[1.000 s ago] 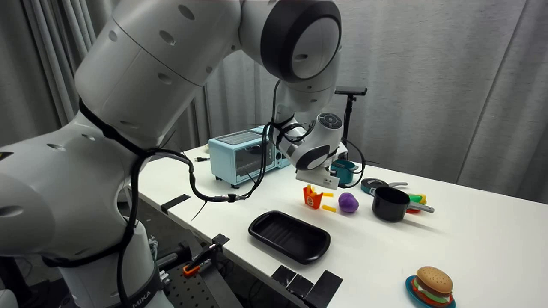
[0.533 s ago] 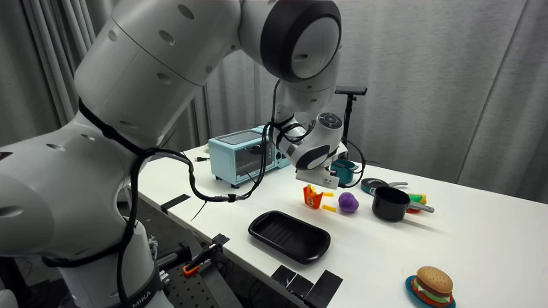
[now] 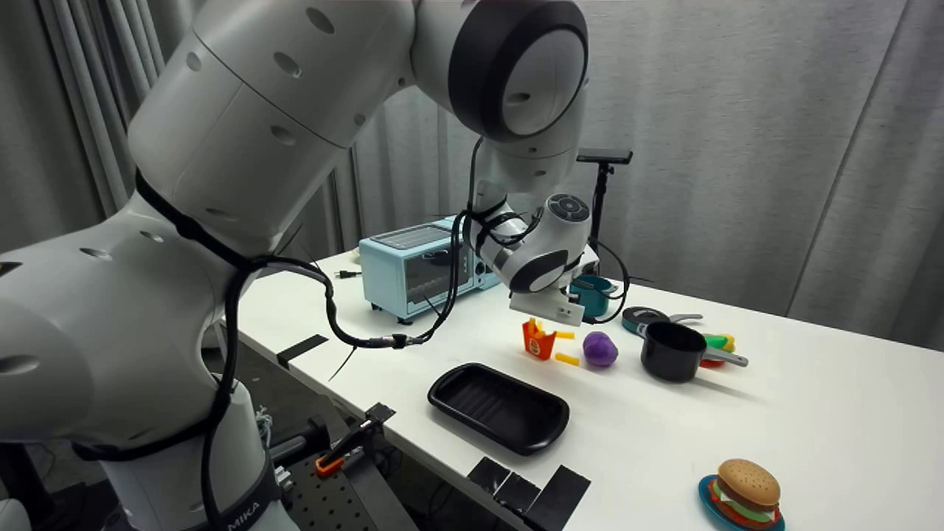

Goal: Put the toy frech-fry in the red container

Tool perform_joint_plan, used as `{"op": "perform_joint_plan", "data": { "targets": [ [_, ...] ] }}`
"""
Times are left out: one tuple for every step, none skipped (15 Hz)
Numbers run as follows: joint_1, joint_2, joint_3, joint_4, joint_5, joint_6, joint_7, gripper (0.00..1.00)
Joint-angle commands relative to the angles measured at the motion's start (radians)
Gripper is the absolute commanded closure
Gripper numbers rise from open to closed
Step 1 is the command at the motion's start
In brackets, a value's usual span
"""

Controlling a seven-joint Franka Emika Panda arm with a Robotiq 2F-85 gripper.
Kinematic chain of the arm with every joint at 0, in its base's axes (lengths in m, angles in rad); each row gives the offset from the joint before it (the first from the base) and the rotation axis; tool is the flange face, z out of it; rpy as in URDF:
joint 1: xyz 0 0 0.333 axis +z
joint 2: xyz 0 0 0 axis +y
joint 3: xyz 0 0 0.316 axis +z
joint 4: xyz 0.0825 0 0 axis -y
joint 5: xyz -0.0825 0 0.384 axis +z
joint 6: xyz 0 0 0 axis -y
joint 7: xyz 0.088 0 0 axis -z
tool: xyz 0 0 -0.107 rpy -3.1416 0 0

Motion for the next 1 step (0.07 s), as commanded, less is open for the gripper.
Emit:
{"op": "perform_joint_plan", "data": {
  "targets": [
    [-0.003,0.005,0.000,0.002,-0.038,0.000,0.033,0.00]
  ]
}}
